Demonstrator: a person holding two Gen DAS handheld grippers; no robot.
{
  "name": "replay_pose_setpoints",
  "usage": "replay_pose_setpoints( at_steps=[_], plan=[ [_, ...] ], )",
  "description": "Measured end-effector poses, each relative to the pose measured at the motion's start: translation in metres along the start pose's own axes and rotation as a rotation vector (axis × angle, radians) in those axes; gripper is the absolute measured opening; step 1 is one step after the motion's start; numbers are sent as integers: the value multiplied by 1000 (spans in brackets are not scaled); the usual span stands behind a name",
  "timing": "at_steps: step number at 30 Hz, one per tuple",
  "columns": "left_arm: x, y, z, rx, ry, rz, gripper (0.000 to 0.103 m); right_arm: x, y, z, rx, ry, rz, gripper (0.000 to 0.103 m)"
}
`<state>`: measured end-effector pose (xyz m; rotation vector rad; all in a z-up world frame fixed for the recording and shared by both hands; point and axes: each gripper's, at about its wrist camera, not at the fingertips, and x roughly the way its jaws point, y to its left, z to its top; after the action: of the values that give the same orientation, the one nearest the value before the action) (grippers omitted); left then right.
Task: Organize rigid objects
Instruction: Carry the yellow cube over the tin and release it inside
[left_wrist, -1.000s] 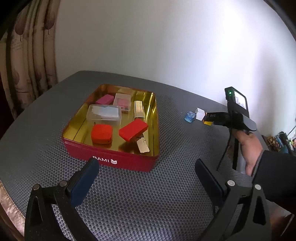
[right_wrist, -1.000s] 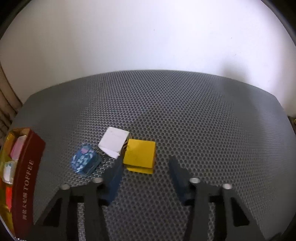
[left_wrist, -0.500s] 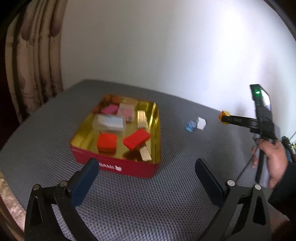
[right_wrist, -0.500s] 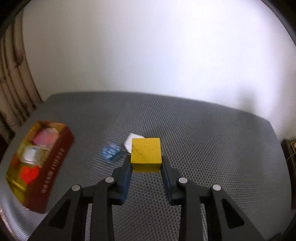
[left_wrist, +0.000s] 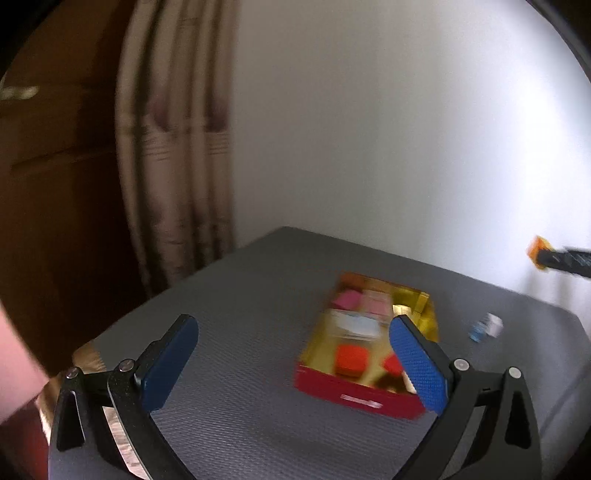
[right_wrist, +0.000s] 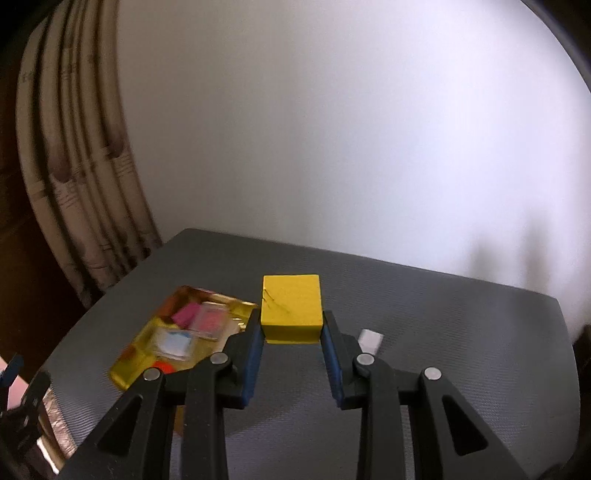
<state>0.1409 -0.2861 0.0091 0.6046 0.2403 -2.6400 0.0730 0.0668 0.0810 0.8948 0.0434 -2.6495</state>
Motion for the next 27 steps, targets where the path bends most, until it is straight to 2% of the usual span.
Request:
replay_pose_setpoints(
  at_steps=[7, 13, 18, 25, 27],
  plan=[
    [27, 48, 5, -133, 53, 97, 102, 28, 70, -16, -82, 92, 93, 30],
    [46, 59, -1, -170, 122, 91, 102, 79, 116, -26, -128, 162, 128, 30],
    [54, 58, -4, -162, 142, 81, 102, 118, 135, -29, -132, 211, 120, 30],
    [59, 61, -5, -188, 171, 82, 102, 140, 133, -44, -115, 265, 125, 30],
    [59, 62, -6, -188, 175, 86, 102, 147, 134, -53, -114, 295, 156, 31]
  ],
)
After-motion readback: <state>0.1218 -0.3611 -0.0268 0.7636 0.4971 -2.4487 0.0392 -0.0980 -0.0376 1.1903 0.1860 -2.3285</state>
